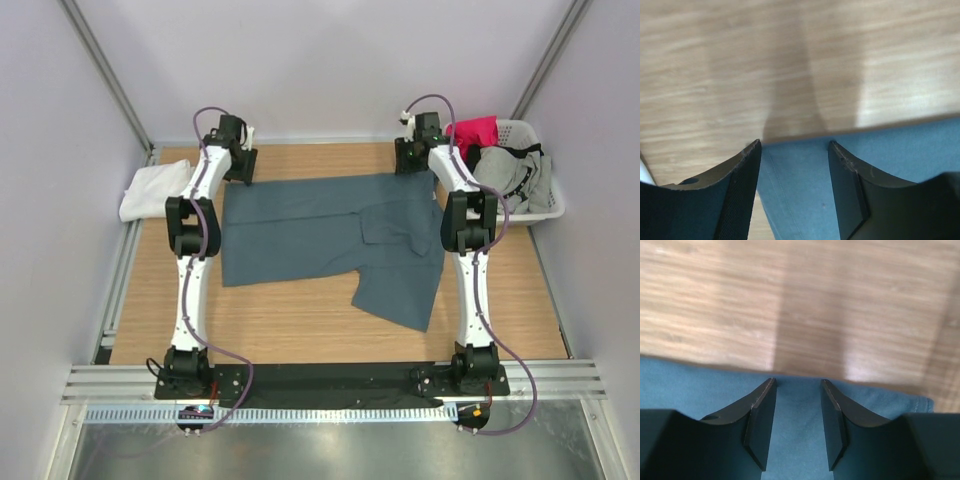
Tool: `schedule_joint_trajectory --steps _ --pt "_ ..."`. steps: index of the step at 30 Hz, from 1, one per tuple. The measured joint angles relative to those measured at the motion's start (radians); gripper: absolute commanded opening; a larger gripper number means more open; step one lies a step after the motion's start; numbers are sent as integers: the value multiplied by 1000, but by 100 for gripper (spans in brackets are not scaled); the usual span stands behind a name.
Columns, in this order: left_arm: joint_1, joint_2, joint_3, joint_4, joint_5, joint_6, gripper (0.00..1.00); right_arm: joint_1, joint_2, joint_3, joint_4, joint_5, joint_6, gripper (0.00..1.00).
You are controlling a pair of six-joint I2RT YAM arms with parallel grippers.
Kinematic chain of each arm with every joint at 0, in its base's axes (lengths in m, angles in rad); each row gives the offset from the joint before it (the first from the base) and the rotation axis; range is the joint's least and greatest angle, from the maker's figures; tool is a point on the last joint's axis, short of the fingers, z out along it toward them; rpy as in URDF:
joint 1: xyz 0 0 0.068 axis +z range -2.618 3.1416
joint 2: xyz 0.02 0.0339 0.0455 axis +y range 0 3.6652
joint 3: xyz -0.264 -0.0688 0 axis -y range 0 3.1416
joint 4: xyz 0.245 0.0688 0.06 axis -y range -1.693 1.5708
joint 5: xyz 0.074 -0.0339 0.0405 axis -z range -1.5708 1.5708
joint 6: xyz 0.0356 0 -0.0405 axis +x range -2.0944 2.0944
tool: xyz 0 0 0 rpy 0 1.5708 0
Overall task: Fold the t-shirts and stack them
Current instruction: Fold the tshirt
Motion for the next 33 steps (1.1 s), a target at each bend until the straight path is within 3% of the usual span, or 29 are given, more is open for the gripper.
schedule_joint_trajectory --steps 6,11,13,17,23,28,33 --pt "0 14 29 82 -34 19 59 1 39 64 34 18 0 48" --pt "-3 -38 34 121 -51 22 59 1 -10 17 52 26 -8 50" --pt "-7 -115 -17 135 -52 27 59 0 -134 -149 100 20 -36 50" --pt "-32 -432 -293 193 -40 76 59 -1 -488 -517 181 -59 -146 53" --pt "-129 -914 -767 297 -19 162 60 3 -951 -864 187 -235 -394 55" --pt "-148 -1012 -1001 294 -13 173 60 50 -1166 -1139 24 -325 -614 54" --pt "-139 -1013 -1114 267 -13 171 60 220 -1354 -1436 -154 -321 -819 54"
